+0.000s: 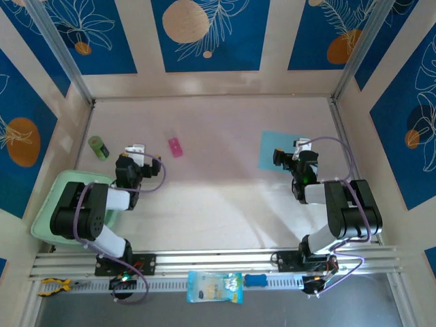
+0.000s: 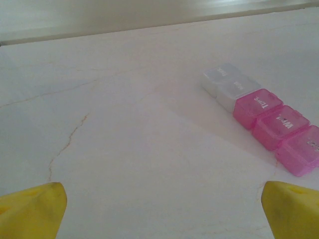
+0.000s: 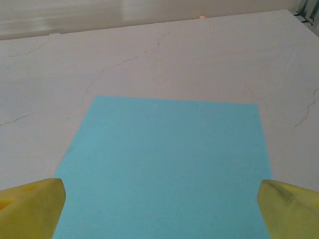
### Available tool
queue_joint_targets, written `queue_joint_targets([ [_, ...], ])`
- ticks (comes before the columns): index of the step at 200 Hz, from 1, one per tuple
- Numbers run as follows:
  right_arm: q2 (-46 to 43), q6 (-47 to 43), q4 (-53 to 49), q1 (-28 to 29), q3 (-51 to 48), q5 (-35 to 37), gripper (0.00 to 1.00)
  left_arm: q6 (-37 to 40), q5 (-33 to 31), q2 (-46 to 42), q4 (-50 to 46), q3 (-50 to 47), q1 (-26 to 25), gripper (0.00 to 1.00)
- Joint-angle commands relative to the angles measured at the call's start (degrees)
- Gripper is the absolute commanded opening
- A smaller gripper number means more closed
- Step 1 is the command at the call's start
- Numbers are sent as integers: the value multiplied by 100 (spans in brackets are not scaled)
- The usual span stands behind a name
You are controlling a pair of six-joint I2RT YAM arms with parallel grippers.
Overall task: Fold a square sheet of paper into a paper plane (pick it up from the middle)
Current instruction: Move the square sheet of paper to the center of the table.
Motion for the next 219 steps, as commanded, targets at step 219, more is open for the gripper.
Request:
queue_joint_targets([
  [219,-14,31,147,-108,-19,-332,99,83,151,2,-28,87,65,99],
])
